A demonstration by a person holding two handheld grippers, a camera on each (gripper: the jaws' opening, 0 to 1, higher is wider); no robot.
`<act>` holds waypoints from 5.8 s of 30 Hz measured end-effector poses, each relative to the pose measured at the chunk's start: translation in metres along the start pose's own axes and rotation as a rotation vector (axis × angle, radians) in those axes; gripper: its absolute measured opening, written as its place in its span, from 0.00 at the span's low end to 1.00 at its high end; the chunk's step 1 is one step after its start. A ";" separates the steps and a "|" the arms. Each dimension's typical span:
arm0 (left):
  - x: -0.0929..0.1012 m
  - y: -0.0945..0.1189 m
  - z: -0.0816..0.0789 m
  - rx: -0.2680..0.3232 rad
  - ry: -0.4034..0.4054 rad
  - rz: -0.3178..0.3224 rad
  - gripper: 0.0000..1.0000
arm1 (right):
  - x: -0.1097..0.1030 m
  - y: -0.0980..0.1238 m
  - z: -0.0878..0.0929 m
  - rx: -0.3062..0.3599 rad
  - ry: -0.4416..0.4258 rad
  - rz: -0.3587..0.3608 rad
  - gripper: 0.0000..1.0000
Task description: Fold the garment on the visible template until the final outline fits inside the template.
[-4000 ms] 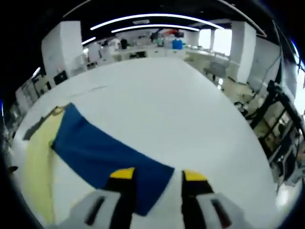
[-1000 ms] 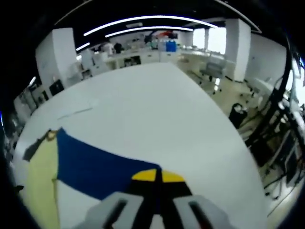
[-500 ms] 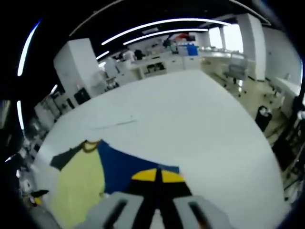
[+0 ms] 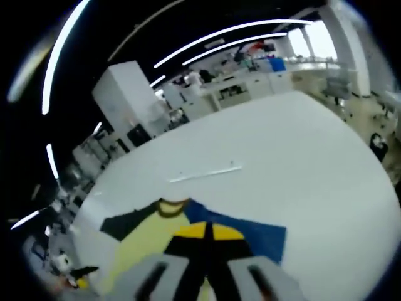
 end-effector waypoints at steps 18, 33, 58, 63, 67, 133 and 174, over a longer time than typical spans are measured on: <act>-0.006 0.012 -0.002 0.040 0.016 -0.031 0.88 | -0.129 -0.081 0.017 -0.098 0.059 -0.253 0.00; -0.011 0.015 -0.004 0.013 -0.062 -0.044 0.92 | -0.216 -0.125 0.041 -0.204 0.088 -0.417 0.00; -0.023 0.013 0.016 -0.022 -0.027 -0.058 0.91 | -0.231 -0.217 0.107 -0.360 0.121 -0.371 0.00; -0.022 0.011 0.017 -0.023 -0.014 -0.057 0.90 | -0.231 -0.234 0.120 -0.379 0.111 -0.357 0.00; -0.022 0.009 0.018 -0.027 -0.008 -0.056 0.90 | -0.234 -0.245 0.131 -0.399 0.124 -0.341 0.00; -0.036 -0.008 -0.043 0.015 -0.103 -0.027 0.88 | -0.126 -0.115 0.099 -0.089 0.465 -0.262 0.97; -0.143 0.001 -0.095 0.078 -0.047 -0.212 0.81 | -0.021 0.008 0.130 -0.036 0.404 -0.072 0.97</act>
Point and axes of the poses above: the point that each gripper's makers call its tool centre point, and the gripper's own axes: y roughly backward along the fingers, x roughly to its right, z roughly out of its underside, the point moved 3 cm from there along y, roughly backward along the fingers, and after that the axes turned 3 degrees about -y, right-handed, at the moved point
